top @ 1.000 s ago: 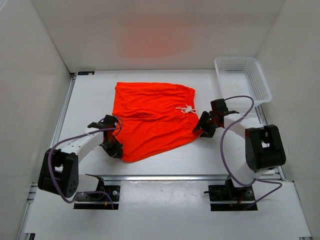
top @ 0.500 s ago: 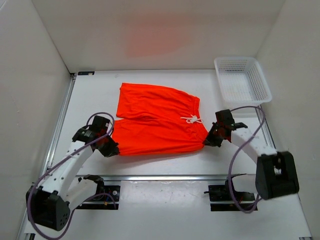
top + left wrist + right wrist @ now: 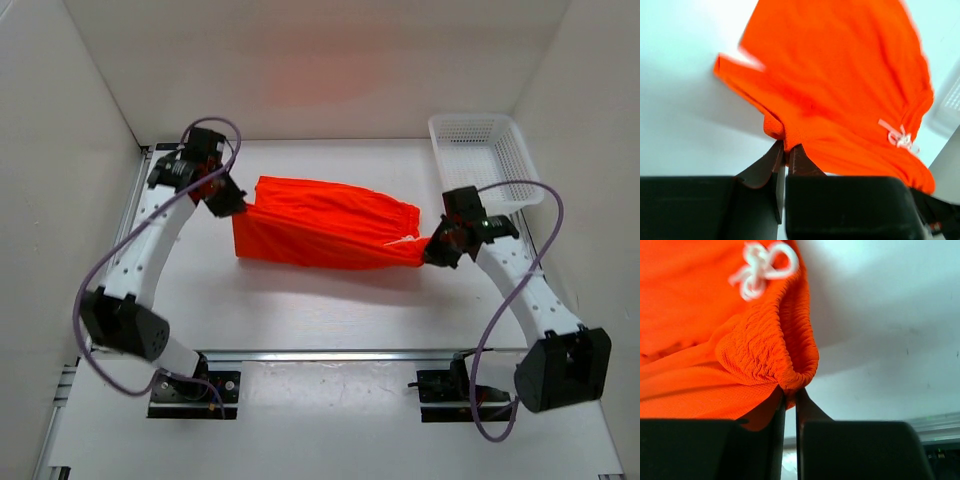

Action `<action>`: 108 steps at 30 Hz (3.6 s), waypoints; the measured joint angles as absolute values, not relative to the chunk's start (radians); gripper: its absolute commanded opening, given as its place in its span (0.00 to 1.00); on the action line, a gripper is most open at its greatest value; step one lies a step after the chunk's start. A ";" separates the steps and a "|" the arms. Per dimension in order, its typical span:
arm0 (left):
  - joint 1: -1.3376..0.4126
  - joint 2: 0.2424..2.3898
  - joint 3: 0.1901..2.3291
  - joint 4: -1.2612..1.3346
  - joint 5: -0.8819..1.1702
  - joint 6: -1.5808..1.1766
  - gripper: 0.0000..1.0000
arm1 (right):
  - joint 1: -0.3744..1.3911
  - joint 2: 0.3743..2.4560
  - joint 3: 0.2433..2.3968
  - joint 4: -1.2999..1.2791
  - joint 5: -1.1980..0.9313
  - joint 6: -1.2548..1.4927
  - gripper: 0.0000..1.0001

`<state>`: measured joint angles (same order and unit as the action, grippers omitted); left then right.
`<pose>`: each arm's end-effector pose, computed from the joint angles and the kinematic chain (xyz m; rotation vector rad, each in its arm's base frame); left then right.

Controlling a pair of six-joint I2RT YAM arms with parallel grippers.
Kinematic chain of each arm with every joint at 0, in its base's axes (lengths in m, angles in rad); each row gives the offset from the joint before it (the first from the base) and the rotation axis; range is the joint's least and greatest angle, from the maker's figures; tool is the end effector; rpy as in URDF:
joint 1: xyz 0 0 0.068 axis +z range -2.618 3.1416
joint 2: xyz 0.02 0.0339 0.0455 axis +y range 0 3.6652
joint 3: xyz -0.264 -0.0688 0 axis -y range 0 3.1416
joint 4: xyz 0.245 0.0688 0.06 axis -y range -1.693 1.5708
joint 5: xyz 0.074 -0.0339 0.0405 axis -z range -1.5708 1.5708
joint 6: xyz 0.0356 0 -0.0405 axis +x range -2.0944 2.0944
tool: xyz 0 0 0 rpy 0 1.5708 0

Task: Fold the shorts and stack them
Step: Fold the shorts

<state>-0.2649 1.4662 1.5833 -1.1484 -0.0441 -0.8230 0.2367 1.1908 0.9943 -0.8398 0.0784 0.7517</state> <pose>0.2755 -0.0731 0.3703 -0.7423 2.5322 -0.3278 0.2241 0.0512 0.2755 0.6954 2.5300 0.2502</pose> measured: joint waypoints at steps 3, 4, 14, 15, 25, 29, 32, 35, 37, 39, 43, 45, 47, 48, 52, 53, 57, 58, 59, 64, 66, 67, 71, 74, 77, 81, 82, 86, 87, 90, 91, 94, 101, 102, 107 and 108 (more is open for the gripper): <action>-0.233 1.647 1.775 -1.148 -0.043 -0.783 0.11 | 0.236 1.319 1.143 -0.838 0.119 0.742 0.00; -0.222 1.710 1.840 -1.145 -0.041 -0.770 0.11 | 0.235 1.367 1.192 -0.840 0.128 0.735 0.00; -0.105 2.419 2.645 -1.124 0.089 -0.677 1.00 | 0.187 2.027 1.914 -0.838 0.152 0.684 0.83; -0.094 2.459 2.664 -1.102 0.112 -0.675 1.00 | 0.180 2.081 1.982 -0.830 0.150 0.678 0.83; -0.071 2.252 2.162 -1.062 0.125 -0.564 0.99 | 0.186 1.924 1.712 -0.775 0.154 0.625 0.82; -0.101 2.005 1.851 -1.037 0.135 -0.529 1.00 | 0.197 1.785 1.452 -0.748 0.120 0.624 0.82; -0.133 1.896 1.680 -1.005 0.167 -0.524 1.00 | 0.197 1.741 1.337 -0.732 0.101 0.622 0.82; -0.164 1.890 1.548 -0.967 0.196 -0.538 1.00 | 0.197 1.730 1.292 -0.725 0.090 0.621 0.82; -0.180 1.922 1.482 -0.950 0.212 -0.554 1.00 | 0.196 1.729 1.290 -0.716 0.078 0.621 0.86; -0.184 1.968 1.459 -0.939 0.219 -0.572 1.00 | 0.193 1.730 1.291 -0.696 0.067 0.621 0.93; -0.183 2.051 1.493 -0.913 0.216 -0.606 1.00 | 0.187 1.762 1.319 -0.667 0.043 0.625 0.95; -0.183 2.085 1.548 -0.903 0.209 -0.626 1.00 | 0.183 1.803 1.347 -0.648 0.026 0.630 0.95; -0.183 2.111 1.601 -0.887 0.203 -0.640 1.00 | 0.177 1.854 1.384 -0.636 0.015 0.637 0.95; -0.183 2.124 1.627 -0.880 0.200 -0.647 1.00 | 0.174 1.879 1.401 -0.627 0.013 0.641 0.95; -0.183 2.167 1.685 -0.855 0.197 -0.665 0.79 | 0.169 1.969 1.468 -0.609 0.002 0.654 0.89; -0.183 2.179 1.691 -0.853 0.197 -0.674 0.66 | 0.169 1.987 1.483 -0.607 -0.001 0.657 0.86; -0.183 2.206 1.703 -0.856 0.197 -0.680 0.10 | 0.169 2.056 1.530 -0.588 -0.023 0.671 0.65; -0.182 2.211 1.703 -0.855 0.203 -0.678 0.10 | 0.173 2.064 1.532 -0.585 -0.027 0.673 0.49; -0.179 2.211 1.703 -0.855 0.208 -0.675 0.10 | 0.176 2.070 1.532 -0.583 -0.027 0.672 0.40; -0.150 2.209 1.701 -0.862 0.217 -0.661 0.10 | 0.189 2.080 1.532 -0.577 -0.025 0.682 0.00; -0.127 2.197 1.694 -0.868 0.208 -0.646 0.10 | 0.191 2.077 1.527 -0.572 -0.023 0.682 0.00; -0.113 2.189 1.692 -0.876 0.202 -0.637 0.10 | 0.191 2.071 1.520 -0.570 -0.023 0.682 0.00; -0.052 2.106 1.668 -0.902 0.192 -0.603 0.10 | 0.200 2.002 1.444 -0.565 -0.031 0.681 0.00; -0.027 1.999 1.615 -0.908 0.193 -0.582 0.10 | 0.223 1.909 1.359 -0.561 -0.041 0.675 0.00; -0.028 1.879 1.515 -0.913 0.197 -0.565 0.10 | 0.242 1.806 1.264 -0.553 -0.036 0.661 0.00; -0.051 1.758 1.348 -0.920 0.199 -0.553 0.10 | 0.259 1.668 1.099 -0.546 -0.025 0.646 0.00; -0.059 1.739 1.307 -0.922 0.198 -0.553 0.10 | 0.262 1.640 1.053 -0.546 -0.023 0.648 0.01; -0.101 1.648 1.096 -0.925 0.194 -0.546 0.67 | 0.265 1.534 0.860 -0.542 -0.018 0.659 0.54; -0.101 1.627 1.061 -0.937 0.191 -0.541 0.73 | 0.265 1.514 0.832 -0.548 -0.015 0.668 0.73; -0.080 1.557 1.015 -0.984 0.181 -0.538 0.74 | 0.265 1.444 0.781 -0.575 0.004 0.675 0.88; -0.070 1.531 1.024 -0.996 0.176 -0.536 0.74 | 0.265 1.422 0.778 -0.583 0.014 0.675 0.89; -0.051 1.475 1.109 -1.027 0.157 -0.530 0.74 | 0.264 1.374 0.789 -0.594 0.043 0.672 0.94; -0.049 1.529 1.281 -1.000 0.124 -0.519 0.66 | 0.217 1.401 0.887 -0.606 0.084 0.628 0.93; -0.049 1.556 1.283 -0.993 0.119 -0.520 0.66 | 0.211 1.424 0.904 -0.603 0.083 0.620 0.93; -0.049 1.715 1.282 -0.957 0.116 -0.525 0.53 | 0.201 1.561 0.933 -0.546 0.055 0.588 0.70; -0.049 1.742 1.279 -0.948 0.116 -0.529 0.53 | 0.201 1.581 0.933 -0.534 0.043 0.584 0.65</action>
<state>-0.0486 1.7424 1.2785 -0.9482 0.1158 -0.5285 0.2008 1.5810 0.9333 -0.5343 0.0425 0.5838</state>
